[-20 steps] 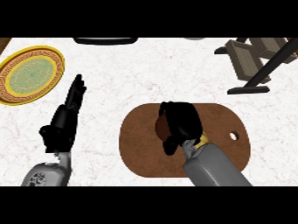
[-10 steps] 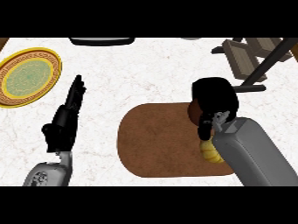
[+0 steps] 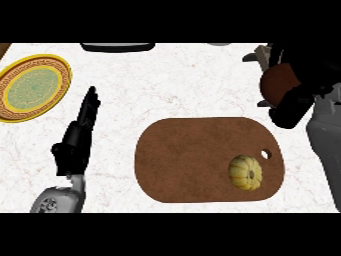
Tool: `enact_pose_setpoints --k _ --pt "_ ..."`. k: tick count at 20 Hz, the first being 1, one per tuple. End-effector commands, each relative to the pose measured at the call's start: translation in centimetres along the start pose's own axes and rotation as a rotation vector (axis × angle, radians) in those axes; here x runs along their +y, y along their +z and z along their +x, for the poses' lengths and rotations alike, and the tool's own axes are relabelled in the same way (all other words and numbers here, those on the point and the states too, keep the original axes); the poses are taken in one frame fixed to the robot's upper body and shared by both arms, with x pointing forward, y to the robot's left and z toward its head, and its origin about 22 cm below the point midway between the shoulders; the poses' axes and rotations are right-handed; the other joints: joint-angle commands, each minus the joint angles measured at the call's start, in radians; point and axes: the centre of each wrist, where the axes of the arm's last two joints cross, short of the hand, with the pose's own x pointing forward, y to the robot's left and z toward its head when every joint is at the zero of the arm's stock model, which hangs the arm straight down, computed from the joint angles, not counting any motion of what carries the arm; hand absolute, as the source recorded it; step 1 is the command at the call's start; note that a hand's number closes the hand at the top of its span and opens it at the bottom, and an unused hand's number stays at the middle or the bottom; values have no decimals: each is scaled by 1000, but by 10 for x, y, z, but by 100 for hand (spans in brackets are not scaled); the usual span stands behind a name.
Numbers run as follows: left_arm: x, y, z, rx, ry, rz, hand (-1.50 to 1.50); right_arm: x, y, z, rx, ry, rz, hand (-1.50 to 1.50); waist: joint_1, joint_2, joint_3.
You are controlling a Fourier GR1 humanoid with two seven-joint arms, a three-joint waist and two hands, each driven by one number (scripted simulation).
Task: Pick the cupcake from the cutting board and place it in the tiered basket
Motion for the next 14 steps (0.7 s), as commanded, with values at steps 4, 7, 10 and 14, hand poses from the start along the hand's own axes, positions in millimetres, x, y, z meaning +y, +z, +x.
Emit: enact_pose_setpoints --k 4,7,10,14 --pt "8 -11 -7 -5 -5 -6 0 -103 39 -21 119 -51 -186 150 2 2 -2" --pt "4 2 1 -3 2 -9 0 -145 48 -39 145 -86 -211 150 16 -1 -1" --pt "2 -1 11 1 8 -13 0 -176 62 -54 147 -113 -227 150 11 -3 -1" --pt "-9 -7 4 11 -3 -17 0 -213 69 -57 169 -156 -239 150 9 0 -1"
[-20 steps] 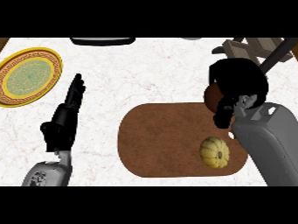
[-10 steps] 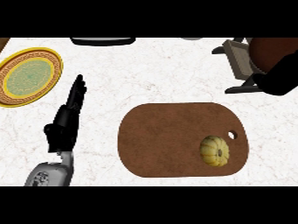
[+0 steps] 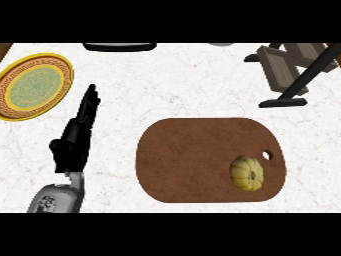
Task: Pick the cupcake from the cutting board and place it in the tiered basket
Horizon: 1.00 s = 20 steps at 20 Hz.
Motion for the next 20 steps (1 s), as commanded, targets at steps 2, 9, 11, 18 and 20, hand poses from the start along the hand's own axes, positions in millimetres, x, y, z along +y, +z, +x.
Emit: enact_pose_setpoints --k 2,9,11,18,20 --pt "10 4 -9 -10 -17 -6 0 -41 -7 -9 95 -75 28 150 8 4 0" --pt "-1 -6 -4 -21 -2 -23 0 -47 -41 14 108 -201 39 150 15 11 0" --pt "-9 10 3 -15 11 -32 0 -42 -52 -3 133 -231 8 150 26 12 1" --pt "-6 -4 -6 -19 13 -26 0 -18 -82 -13 165 -156 -23 150 18 17 1" --pt "5 3 -4 -14 -5 -21 0 -21 -91 -31 185 -143 -27 150 25 16 1"
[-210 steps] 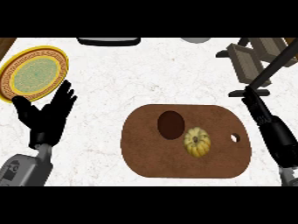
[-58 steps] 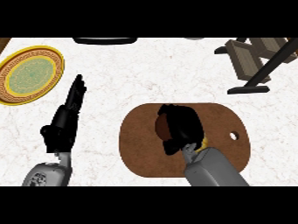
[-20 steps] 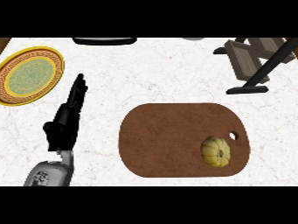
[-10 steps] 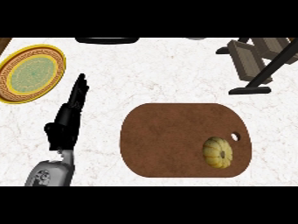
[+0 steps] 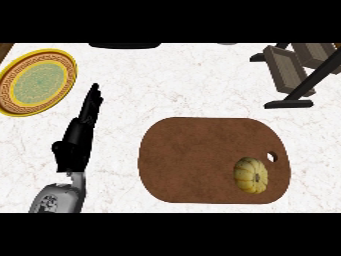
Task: Pick the cupcake from the cutting board and place it in the tiered basket
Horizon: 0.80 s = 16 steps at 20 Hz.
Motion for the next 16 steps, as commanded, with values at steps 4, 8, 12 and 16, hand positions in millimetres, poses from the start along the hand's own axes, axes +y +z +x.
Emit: enact_pose_setpoints --k 4,8,12,16 --pt "-16 -1 2 0 -10 7 0 20 -34 -27 -4 67 -46 150 -8 -1 0" --pt "0 -8 4 -6 -2 -6 0 39 -60 -36 23 87 -37 150 8 4 0" --pt "-3 -7 -1 -4 3 2 0 46 -68 -39 146 -204 37 -150 2 0 0" --pt "3 -1 -1 7 -3 -6 0 57 -81 -61 113 -319 62 -150 6 0 1"
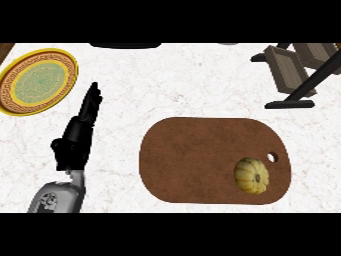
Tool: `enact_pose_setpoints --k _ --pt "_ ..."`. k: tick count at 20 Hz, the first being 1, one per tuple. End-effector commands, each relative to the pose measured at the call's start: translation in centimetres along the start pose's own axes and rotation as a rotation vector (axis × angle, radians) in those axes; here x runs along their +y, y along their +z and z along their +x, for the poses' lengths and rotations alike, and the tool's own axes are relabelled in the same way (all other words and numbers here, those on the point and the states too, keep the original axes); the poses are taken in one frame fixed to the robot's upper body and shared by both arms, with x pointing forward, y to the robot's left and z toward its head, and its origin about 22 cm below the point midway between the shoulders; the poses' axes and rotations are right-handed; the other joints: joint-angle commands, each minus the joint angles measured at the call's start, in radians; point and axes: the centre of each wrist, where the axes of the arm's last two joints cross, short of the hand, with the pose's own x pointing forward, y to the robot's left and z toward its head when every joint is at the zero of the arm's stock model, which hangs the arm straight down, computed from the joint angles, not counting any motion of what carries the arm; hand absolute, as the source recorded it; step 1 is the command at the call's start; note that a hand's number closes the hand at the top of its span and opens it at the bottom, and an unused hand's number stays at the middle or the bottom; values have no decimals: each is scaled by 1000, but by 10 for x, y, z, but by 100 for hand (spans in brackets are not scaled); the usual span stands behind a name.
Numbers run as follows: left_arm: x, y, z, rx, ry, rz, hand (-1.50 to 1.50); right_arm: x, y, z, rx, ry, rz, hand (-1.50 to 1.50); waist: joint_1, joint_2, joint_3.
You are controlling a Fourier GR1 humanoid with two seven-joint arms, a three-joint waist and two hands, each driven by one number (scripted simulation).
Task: Pick the cupcake from the cutting board and place it in the tiered basket
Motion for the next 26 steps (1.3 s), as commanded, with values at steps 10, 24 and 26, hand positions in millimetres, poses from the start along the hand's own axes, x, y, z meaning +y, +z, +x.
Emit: enact_pose_setpoints --k 10,24,26 --pt "3 1 -2 0 -2 8 0 -66 4 -64 134 -460 -226 -150 -13 -6 0" --pt "-1 13 -15 27 -6 62 0 -125 51 -271 220 -699 -252 -150 -69 -18 2" --pt "15 -1 -10 24 11 72 0 -132 67 -306 180 -713 -240 -150 -77 -15 3"
